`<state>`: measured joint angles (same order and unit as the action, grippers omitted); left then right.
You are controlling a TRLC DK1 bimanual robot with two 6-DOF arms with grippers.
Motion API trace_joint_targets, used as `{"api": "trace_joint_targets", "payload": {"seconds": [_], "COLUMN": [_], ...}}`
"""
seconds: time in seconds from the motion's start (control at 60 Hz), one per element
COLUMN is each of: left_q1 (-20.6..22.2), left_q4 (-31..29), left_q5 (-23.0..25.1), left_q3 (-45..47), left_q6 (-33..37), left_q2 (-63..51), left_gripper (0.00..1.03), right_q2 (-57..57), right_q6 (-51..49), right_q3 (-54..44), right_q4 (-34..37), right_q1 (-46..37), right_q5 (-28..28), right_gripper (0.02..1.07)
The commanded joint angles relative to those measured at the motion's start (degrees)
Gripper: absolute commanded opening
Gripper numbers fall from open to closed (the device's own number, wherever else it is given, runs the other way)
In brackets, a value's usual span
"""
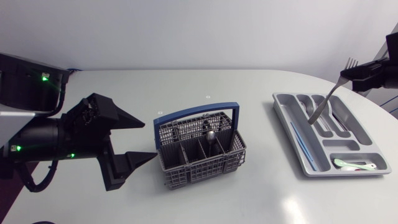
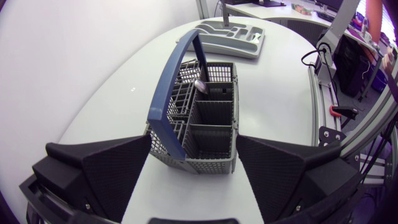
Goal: Sort the cutlery from the basket into the organizer compartments.
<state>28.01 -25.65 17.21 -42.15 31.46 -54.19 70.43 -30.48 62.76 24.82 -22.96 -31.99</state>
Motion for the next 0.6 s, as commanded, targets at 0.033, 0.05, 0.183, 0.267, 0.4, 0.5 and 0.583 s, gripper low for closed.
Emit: {"api": "trace_joint_targets", "payload": {"seconds": [0.033, 0.05, 0.183, 0.267, 0.4, 0.5, 0.583], "left_q1": [0.6, 0.6, 1.0, 1.3, 1.4, 1.8, 2.0], "left_q4": [-0.4, -0.4, -0.4, -0.4, -0.2, -0.2, -0.2], "left_q5": [-0.2, -0.2, -0.2, -0.2, -0.2, -0.2, -0.6], "left_q3": [-1.6, -1.5, -1.5, -1.7, -1.9, -1.9, -2.2], "left_q6": [-0.7, -0.7, -0.7, -0.7, -1.0, -1.1, -1.3], "left_q2": [-0.9, -0.9, -1.2, -1.4, -1.7, -2.0, -2.2], "left_gripper": [0.95, 0.95, 0.97, 0.98, 0.98, 0.98, 0.98], "right_q2": [6.3, 7.8, 16.5, 21.7, 28.8, 32.9, 37.7], "right_q6": [-2.9, -3.3, -6.5, -8.4, -10.9, -13.0, -14.6], "right_q3": [6.6, 7.9, 15.0, 19.5, 25.9, 29.4, 34.9], "right_q4": [2.2, 2.4, 5.5, 8.2, 11.8, 13.9, 17.9], "right_q1": [-3.5, -4.4, -6.7, -7.8, -8.8, -8.8, -8.8], "right_q5": [-0.8, -1.1, -0.6, 0.3, 2.1, 4.7, 6.6], "right_gripper": [0.08, 0.08, 0.08, 0.08, 0.08, 0.08, 0.07]}}
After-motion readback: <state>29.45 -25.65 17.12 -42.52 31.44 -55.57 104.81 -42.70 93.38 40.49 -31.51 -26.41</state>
